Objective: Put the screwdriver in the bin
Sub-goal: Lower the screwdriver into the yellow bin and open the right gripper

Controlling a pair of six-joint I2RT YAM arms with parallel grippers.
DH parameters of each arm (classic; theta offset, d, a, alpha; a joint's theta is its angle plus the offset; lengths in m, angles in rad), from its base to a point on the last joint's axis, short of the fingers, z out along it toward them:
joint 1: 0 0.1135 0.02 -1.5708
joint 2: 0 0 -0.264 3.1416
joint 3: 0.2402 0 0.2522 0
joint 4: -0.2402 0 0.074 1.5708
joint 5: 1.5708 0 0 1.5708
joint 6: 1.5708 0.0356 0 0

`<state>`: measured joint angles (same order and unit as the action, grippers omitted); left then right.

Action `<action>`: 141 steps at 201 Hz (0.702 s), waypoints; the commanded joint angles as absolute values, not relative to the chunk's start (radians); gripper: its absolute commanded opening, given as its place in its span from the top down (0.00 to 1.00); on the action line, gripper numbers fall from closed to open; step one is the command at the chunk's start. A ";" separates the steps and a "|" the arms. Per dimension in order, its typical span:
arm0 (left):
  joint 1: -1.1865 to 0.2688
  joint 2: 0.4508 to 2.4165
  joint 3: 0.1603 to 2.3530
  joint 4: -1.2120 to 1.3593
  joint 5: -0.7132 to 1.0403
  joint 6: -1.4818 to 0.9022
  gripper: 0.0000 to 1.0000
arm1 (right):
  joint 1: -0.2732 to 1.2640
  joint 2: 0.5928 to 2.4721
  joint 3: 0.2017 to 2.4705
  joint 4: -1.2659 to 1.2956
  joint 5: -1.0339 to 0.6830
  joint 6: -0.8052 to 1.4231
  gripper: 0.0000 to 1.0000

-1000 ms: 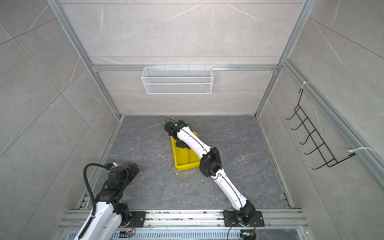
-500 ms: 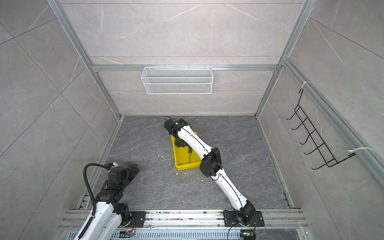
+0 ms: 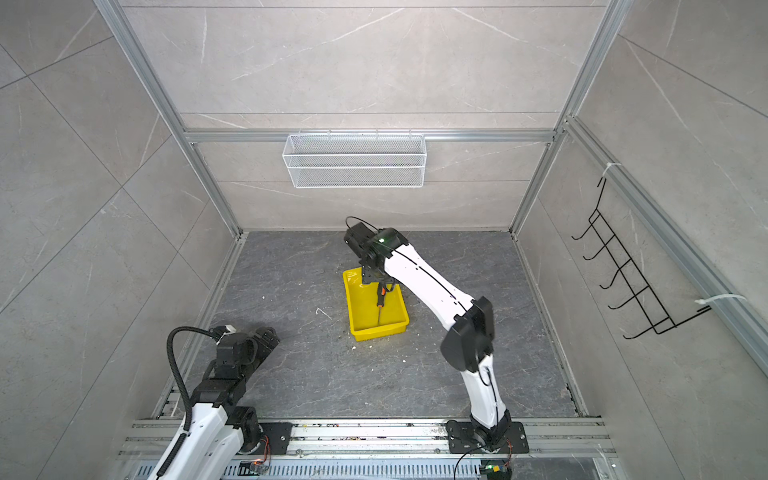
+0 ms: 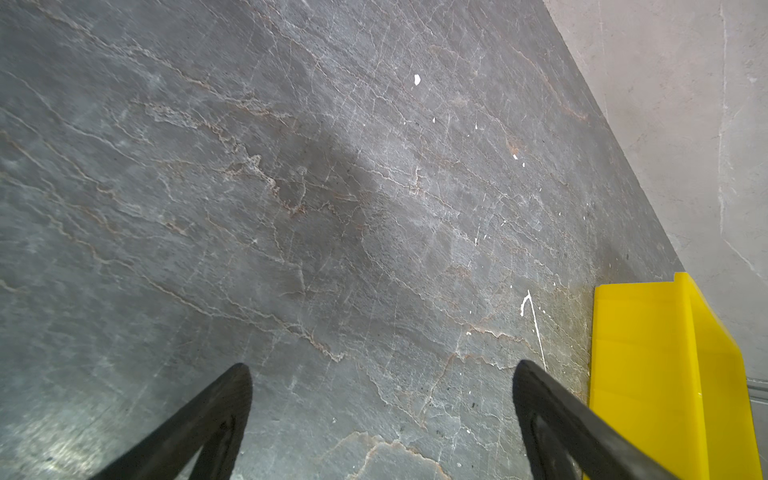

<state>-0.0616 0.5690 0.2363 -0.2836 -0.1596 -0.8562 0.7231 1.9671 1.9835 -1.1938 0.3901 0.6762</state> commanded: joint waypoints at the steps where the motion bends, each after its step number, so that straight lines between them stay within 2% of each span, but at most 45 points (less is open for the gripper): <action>1: -0.059 0.572 0.250 -0.256 -0.177 -0.868 0.00 | 0.688 1.755 1.642 -0.788 0.384 0.680 0.16; 32: -0.060 0.584 0.253 -0.254 -0.175 -0.868 0.00 | 0.657 1.469 1.216 -0.377 0.441 0.633 0.11; 56: -0.060 0.591 0.252 -0.251 -0.173 -0.867 0.00 | 0.656 1.289 0.920 -0.018 0.514 0.412 0.11; 77: -0.060 0.595 0.255 -0.250 -0.173 -0.868 0.00 | 0.654 1.213 0.726 0.240 0.639 0.199 0.08; 111: -0.060 0.594 0.254 -0.250 -0.176 -0.869 0.00 | 0.566 1.213 0.683 0.147 0.717 0.123 0.07; 141: -0.060 0.597 0.251 -0.246 -0.174 -0.869 0.00 | 0.483 1.259 0.615 0.196 0.725 0.061 0.06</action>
